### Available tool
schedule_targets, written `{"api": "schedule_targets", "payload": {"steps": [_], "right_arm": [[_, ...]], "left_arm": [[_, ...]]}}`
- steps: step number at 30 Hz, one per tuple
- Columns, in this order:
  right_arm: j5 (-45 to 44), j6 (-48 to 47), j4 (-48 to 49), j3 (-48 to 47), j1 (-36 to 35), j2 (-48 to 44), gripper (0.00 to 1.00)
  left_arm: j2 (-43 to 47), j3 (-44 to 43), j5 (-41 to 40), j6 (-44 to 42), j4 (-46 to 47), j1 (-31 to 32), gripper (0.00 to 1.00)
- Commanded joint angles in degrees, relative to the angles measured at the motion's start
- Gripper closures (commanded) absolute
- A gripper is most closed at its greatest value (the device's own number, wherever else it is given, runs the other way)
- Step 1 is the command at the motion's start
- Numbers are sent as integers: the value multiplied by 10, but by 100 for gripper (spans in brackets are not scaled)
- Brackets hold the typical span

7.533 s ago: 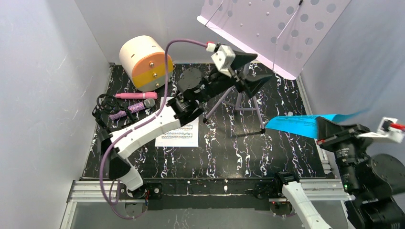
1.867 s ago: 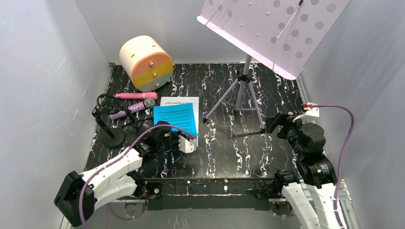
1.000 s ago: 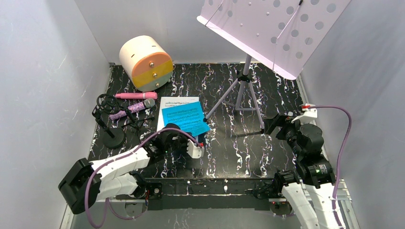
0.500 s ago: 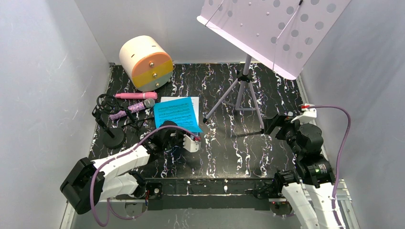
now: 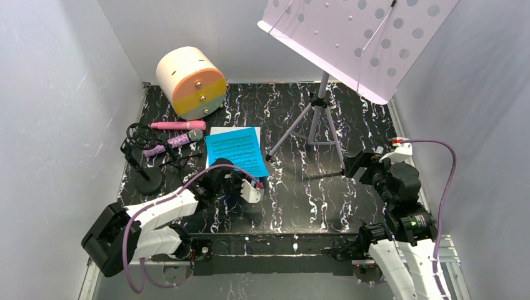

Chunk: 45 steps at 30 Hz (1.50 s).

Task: Pack up the instrument practice props
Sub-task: Place the sheet music at the center of the board.

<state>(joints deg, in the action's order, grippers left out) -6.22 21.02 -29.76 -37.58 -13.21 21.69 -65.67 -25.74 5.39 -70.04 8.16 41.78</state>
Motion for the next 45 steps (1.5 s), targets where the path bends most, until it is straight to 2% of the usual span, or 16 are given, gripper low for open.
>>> {"api": "schedule_targets", "payload": {"steps": [1,11,16,19,25,27,33,39,42,45], "right_arm": [[1,-5,33,7,-3,-4,1],[5,-8,47,14,-3,-1,1],[11,-10,52,18,-2,-1,1],[13,-12,52,20,-3,-2,1],[11,-16,54,22,-2,-7,1],[11,-16,54,22,-3,-8,1],[14,-14,57,20,-3,-4,1],[8,-13,58,18,-3,-2,1],[16,-6,63,22,-2,2,1],[28,1,68,23,-2,13,1]], "left_arm": [[19,6,7,-14,4,4,100],[-10,11,-22,-51,-6,3,100],[-1,23,-43,-50,-19,4,92],[9,31,-46,-47,-24,3,83],[35,23,-72,-37,-70,4,54],[51,15,-81,-27,-107,4,50],[106,-19,-69,14,-218,3,38],[144,-44,-21,69,-291,5,32],[150,-60,-7,136,-288,5,27],[134,-94,19,256,-255,6,22]]}}
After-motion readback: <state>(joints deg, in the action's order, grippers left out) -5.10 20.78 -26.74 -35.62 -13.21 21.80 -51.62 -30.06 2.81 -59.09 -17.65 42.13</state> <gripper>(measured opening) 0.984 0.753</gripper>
